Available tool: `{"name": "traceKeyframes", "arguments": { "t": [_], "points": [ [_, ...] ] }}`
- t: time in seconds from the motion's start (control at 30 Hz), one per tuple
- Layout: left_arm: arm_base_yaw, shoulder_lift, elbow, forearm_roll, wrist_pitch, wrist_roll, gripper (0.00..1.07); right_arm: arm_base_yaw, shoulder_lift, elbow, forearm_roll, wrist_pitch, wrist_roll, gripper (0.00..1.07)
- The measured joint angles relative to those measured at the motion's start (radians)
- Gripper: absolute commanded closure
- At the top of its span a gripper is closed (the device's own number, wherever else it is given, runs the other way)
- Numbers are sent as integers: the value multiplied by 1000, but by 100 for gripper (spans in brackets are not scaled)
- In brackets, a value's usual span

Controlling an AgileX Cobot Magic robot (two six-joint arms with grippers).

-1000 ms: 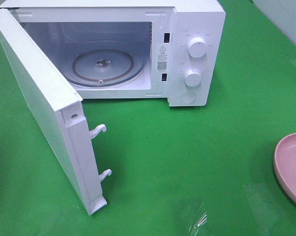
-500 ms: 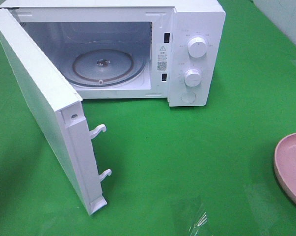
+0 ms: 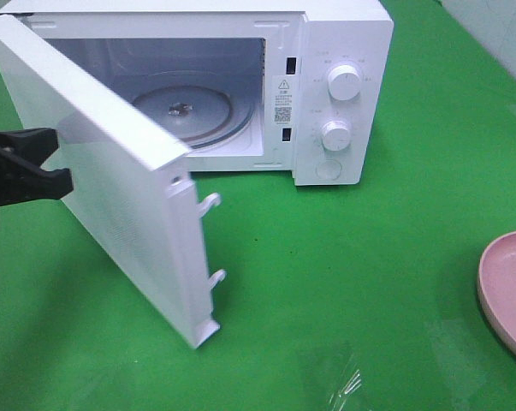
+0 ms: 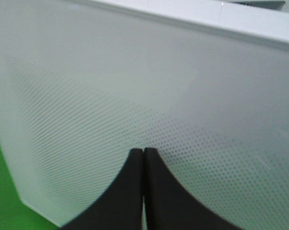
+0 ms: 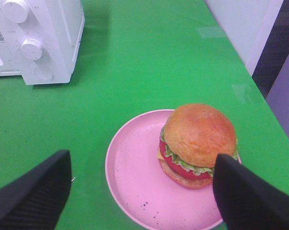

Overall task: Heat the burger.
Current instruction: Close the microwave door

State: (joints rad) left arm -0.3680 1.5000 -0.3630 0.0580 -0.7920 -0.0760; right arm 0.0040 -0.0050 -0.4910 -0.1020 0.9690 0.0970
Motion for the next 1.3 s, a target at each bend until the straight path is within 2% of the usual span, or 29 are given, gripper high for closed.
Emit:
{"name": "traceKeyframes", "arguments": {
  "t": [0.07, 0.23, 0.3, 0.4, 0.43, 0.47, 0.53, 0.7, 0.77, 0.83, 0.87, 0.97, 1.13, 1.2, 1.3],
  "points": [
    [-76, 73, -71, -76, -5, 58, 107, 0, 0, 0, 2, 0, 0, 31],
    [-127, 127, -129, -129, -6, 85, 107, 0, 0, 0, 3, 0, 0, 31],
    [-187, 199, -220, -183, -7, 92, 107, 0, 0, 0, 3, 0, 0, 31],
    [-198, 214, -238, -192, -6, 93, 107, 0, 0, 0, 3, 0, 0, 31],
    [-220, 249, -281, -210, -1, 100, 107, 0, 0, 0, 3, 0, 0, 31],
    [-220, 249, -281, -210, -1, 100, 107, 0, 0, 0, 3, 0, 0, 31],
    [-261, 313, -366, -244, 20, 115, 107, 0, 0, 0, 3, 0, 0, 31],
    [-279, 355, -429, -268, 34, 119, 107, 0, 0, 0, 4, 0, 0, 31],
    [-291, 413, -513, -279, 77, 119, 107, 0, 0, 0, 4, 0, 0, 31],
    [-291, 413, -513, -279, 77, 119, 107, 0, 0, 0, 4, 0, 0, 31],
    [-292, 440, -566, -281, 98, 119, 107, 0, 0, 0, 5, 0, 0, 31],
    [-305, 487, -651, -260, 176, 119, 107, 0, 0, 0, 5, 0, 0, 31],
    [-311, 520, -708, -245, 213, 121, 107, 0, 0, 0, 5, 0, 0, 31],
    [-315, 554, -778, -237, 256, 135, 107, 0, 0, 0, 5, 0, 0, 31],
    [-319, 561, -800, -233, 284, 150, 107, 0, 0, 0, 5, 0, 0, 31]
  ]
}}
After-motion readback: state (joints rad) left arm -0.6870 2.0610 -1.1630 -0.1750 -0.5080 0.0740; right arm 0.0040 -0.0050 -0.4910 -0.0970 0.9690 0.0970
